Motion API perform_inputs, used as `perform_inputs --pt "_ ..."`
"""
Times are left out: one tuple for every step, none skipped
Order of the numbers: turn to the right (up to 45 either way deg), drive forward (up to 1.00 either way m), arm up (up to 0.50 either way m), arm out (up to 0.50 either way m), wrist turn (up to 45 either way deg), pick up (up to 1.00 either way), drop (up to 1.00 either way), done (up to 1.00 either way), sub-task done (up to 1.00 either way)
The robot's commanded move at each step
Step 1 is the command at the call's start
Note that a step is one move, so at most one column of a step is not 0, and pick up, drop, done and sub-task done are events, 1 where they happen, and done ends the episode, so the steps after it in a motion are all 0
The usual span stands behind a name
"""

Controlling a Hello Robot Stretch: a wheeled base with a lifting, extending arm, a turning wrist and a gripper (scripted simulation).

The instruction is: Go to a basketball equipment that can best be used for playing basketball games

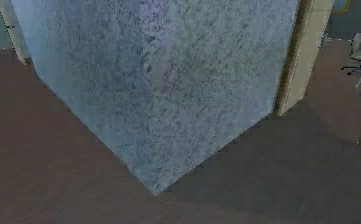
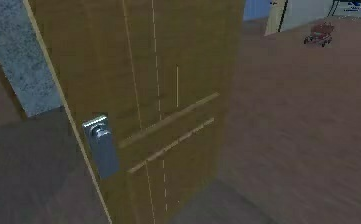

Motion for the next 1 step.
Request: perform_inputs --pt "0.0 0.6 0.0 0.0 0.0 0.0 0.0 0.0 0.0"
